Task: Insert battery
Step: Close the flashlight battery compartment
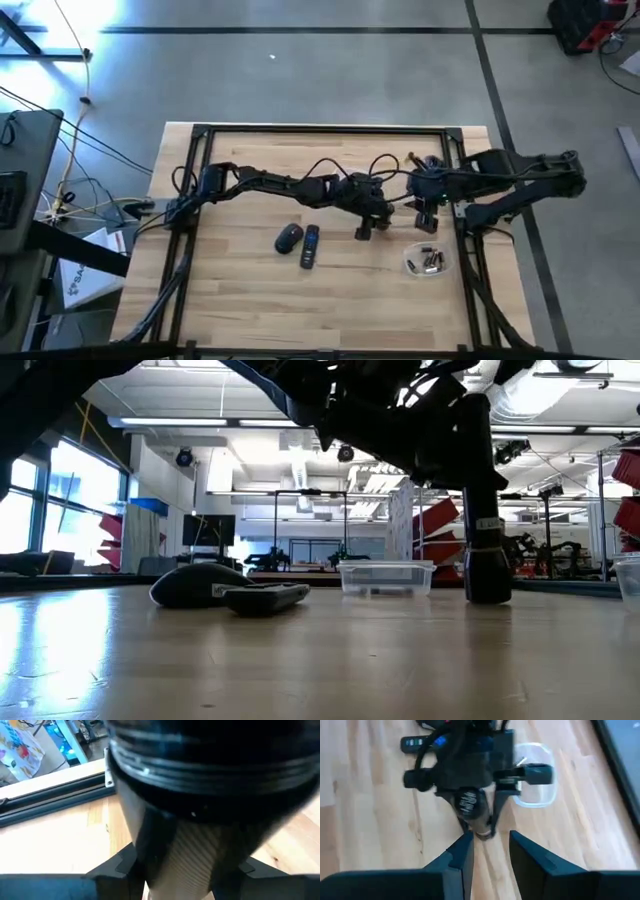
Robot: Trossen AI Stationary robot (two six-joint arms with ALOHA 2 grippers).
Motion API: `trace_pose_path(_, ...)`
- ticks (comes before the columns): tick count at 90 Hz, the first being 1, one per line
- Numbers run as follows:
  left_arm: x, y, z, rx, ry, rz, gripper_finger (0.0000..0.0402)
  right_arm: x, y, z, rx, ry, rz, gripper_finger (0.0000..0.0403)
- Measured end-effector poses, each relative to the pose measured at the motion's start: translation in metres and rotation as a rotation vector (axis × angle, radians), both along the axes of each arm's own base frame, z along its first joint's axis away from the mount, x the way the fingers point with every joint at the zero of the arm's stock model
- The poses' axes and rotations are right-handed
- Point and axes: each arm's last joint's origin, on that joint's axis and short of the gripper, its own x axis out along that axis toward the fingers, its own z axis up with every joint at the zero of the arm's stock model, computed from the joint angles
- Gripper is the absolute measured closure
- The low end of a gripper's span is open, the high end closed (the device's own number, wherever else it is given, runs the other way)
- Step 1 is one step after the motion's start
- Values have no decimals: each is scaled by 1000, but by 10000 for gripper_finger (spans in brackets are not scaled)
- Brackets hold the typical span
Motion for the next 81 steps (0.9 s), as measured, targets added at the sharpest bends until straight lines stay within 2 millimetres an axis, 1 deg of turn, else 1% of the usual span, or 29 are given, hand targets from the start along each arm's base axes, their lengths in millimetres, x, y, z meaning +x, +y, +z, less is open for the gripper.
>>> trace_pose_path(15,0,-1,-1,-7,-3,-1,255,-3,-1,0,-17,11,12,313)
trace_pose_path(25,-1,-1,-5,-22,-22,10,255,-3,-1,0,-17,10,12,313)
trace_pose_path(52,0,0,-6,-50,-66,60,253,-2,-1,1,-11,-2,4,313)
trace_pose_path(69,5,1,-14,-80,-95,77,237,-1,0,2,9,-20,-27,313)
trace_pose_path(81,5,2,-20,-81,-73,94,232,-1,0,2,11,-23,-27,313)
